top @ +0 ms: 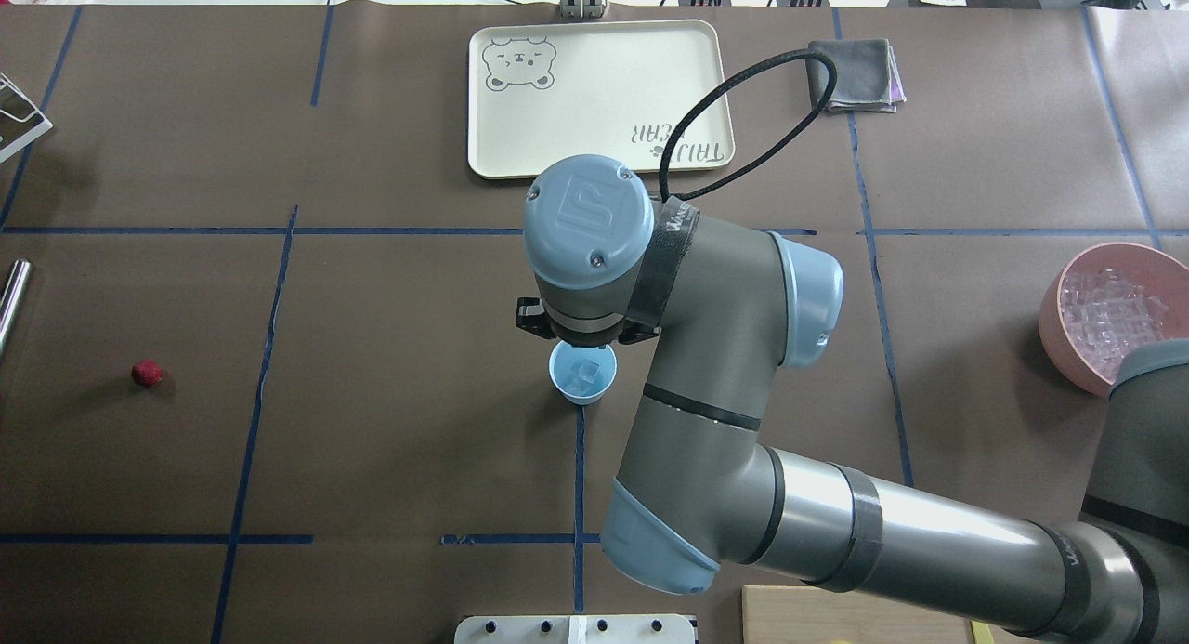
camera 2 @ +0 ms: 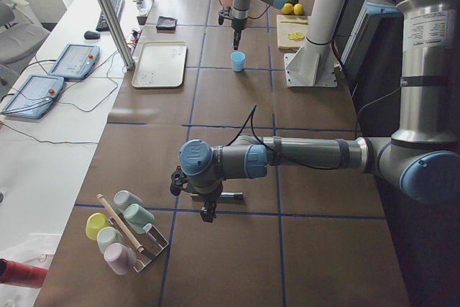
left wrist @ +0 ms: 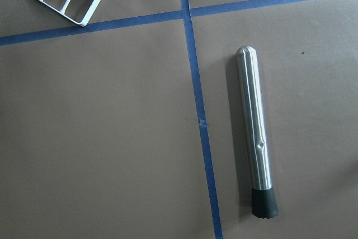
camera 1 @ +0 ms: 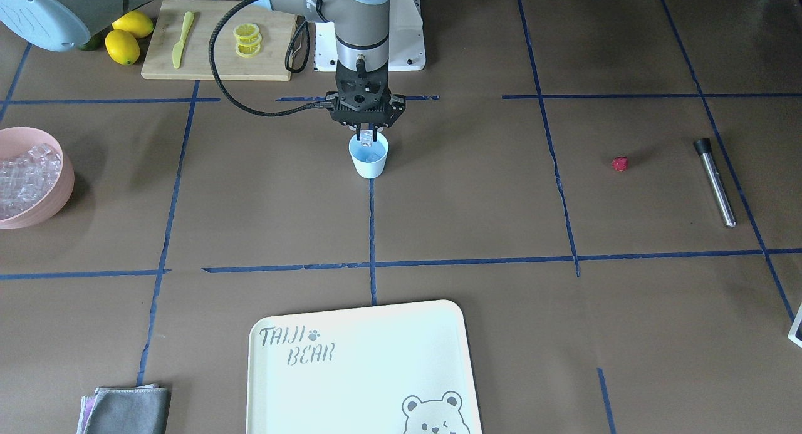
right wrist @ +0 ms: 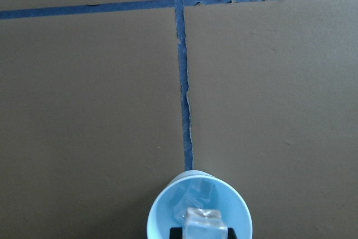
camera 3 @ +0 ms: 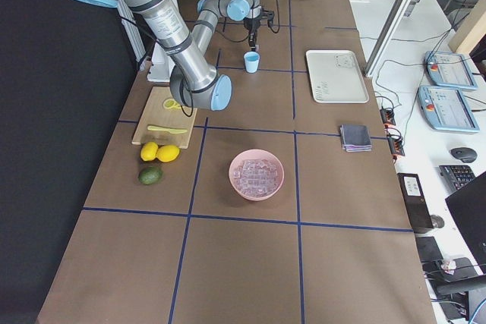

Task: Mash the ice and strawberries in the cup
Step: 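Open the right gripper to drop the ice cube into the cup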

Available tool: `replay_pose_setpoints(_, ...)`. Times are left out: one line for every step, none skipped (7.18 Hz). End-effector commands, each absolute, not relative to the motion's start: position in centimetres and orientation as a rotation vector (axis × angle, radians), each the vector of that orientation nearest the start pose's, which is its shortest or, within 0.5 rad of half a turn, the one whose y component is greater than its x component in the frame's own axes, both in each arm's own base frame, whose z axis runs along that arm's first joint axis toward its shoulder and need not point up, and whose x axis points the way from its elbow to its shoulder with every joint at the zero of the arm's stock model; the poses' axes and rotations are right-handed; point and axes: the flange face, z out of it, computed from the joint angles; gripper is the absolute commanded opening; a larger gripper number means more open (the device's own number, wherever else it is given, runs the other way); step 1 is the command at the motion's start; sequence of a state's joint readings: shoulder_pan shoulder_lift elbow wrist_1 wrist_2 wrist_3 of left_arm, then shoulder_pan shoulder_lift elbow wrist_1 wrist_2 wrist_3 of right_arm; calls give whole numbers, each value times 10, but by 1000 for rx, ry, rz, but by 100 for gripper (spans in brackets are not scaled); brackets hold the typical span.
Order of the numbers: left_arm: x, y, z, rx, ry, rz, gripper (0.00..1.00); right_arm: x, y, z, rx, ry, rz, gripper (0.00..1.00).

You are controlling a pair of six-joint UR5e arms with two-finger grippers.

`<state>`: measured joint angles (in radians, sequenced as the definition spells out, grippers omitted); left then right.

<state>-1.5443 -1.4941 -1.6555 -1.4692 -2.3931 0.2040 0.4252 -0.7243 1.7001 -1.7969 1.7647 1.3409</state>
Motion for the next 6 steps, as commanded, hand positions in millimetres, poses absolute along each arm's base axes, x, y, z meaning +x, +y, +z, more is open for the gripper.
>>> replay_pose_setpoints(-47,-454,660,-16,829,181,100,-580,-379,126,72,-773,114,2)
replay_pose_setpoints(-46,-454,660,-17,827,183,100,-581,-379,127,73,-772,108,50)
replay_pose_setpoints(-46,-454,660,-17,829,184,100,-579,-378,134,76,-765,99,99)
replay_pose_setpoints(-46,-454,660,-17,829,184,100,-579,-378,137,75,-761,99,99)
replay_pose_setpoints(-44,-454,661,-20,829,186,100,-577,-378,137,75,-762,99,99)
replay_pose_setpoints(-44,-454,660,-19,827,188,100,-573,-377,132,78,-776,96,99)
